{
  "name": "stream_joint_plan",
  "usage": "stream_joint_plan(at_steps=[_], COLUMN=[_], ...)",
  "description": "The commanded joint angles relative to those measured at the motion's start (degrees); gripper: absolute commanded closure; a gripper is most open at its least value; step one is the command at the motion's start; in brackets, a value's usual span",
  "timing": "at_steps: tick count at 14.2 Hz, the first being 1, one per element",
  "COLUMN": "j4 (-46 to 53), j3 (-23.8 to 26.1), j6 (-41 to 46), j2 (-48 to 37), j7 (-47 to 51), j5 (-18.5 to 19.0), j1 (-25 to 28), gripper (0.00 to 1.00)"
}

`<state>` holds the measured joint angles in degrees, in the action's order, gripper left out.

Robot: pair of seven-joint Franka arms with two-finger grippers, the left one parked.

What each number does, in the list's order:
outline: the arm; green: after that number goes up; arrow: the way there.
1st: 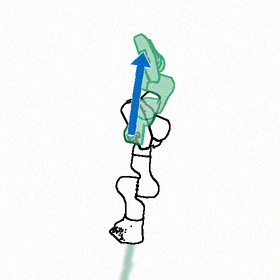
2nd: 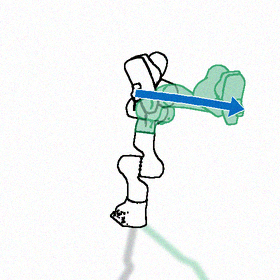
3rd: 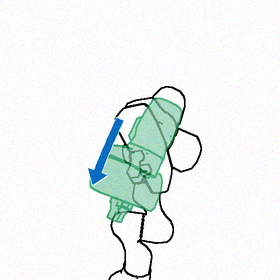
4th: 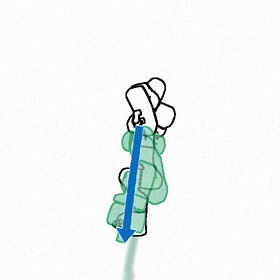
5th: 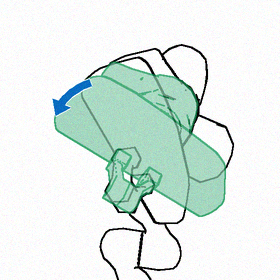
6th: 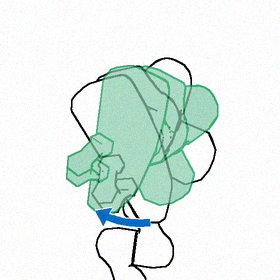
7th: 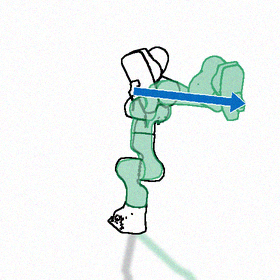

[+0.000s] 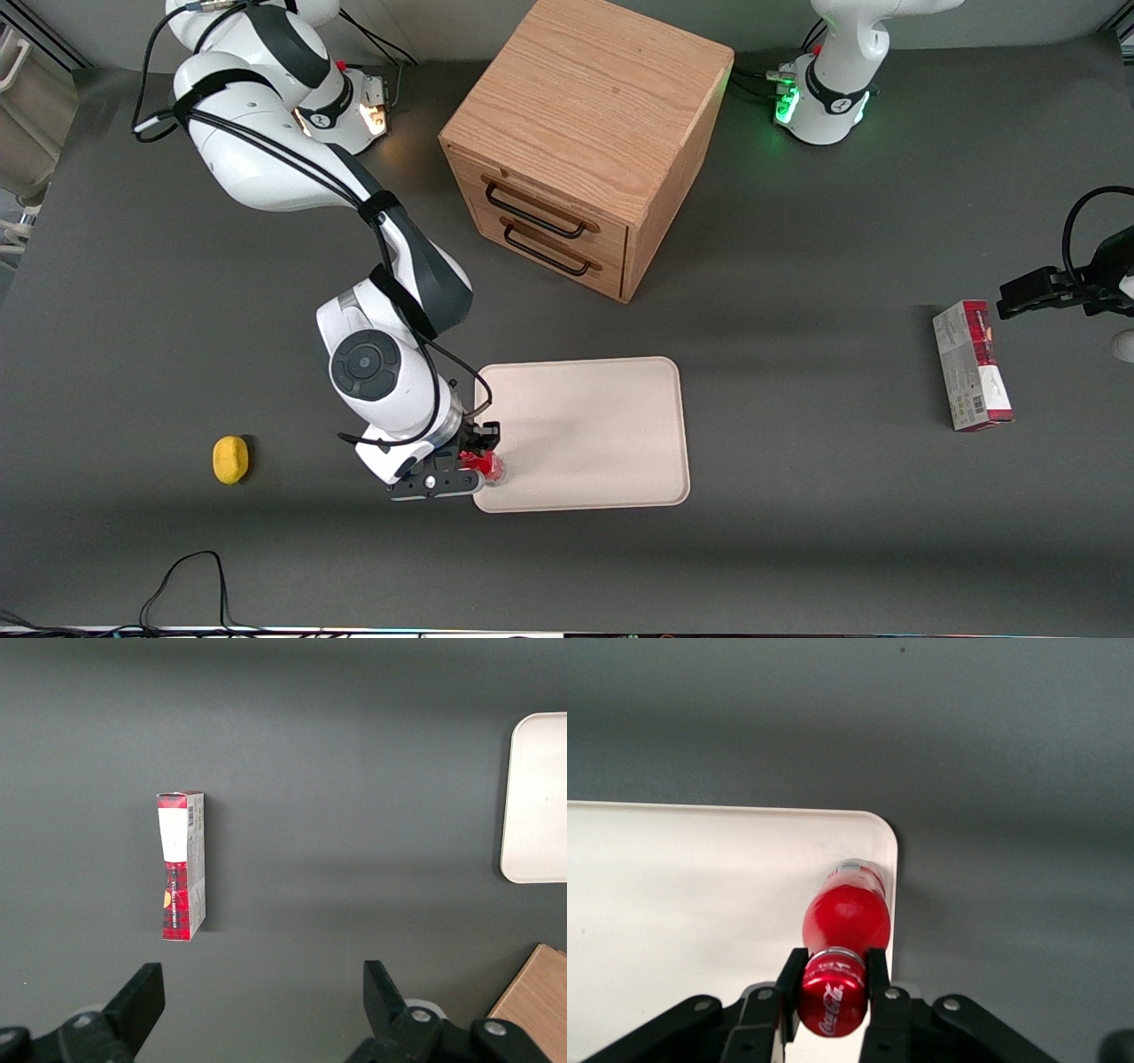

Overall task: Place coke bottle on tray
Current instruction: 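Carry the held bottle to the white tray and lower it onto it, then open the right gripper and raise it away from the tray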

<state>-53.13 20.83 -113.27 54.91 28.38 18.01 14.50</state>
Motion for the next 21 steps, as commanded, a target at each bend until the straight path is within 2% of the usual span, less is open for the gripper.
stream_joint_plan(at_steps=[1,2,3,7,8,11,13,15,17,18,21], j4=[1.1,0.8,0.6,-1.2,-5.2,-22.2,-32.2,-40.9,-46.9,-49.0,-54.3], j3=[0.5,0.5,0.5,0.6,1.1,1.0,-0.1,-3.8,-10.3,-13.2,-18.0], j6=[-0.3,-0.3,-0.3,1.3,1.8,1.8,3.3,6.0,9.8,11.9,16.6], j2=[0.2,0.2,0.0,-4.0,-7.9,-23.9,-34.1,-43.8,-51.5,-54.6,-63.6], j7=[1.0,1.0,0.9,1.4,1.4,0.2,-0.9,-2.6,-10.9,-14.7,-18.5], j5=[1.7,1.7,1.8,1.0,-0.2,-7.5,-9.0,-13.2,-19.0,-20.5,-20.6], j1=[0.3,0.4,0.3,-0.9,-2.0,-7.4,-8.7,-9.2,-9.1,-8.8,-8.8], gripper=[0.75,0.28,0.00,0.00,0.00,0.00,0.00,0.00,0.00,0.00,0.00])
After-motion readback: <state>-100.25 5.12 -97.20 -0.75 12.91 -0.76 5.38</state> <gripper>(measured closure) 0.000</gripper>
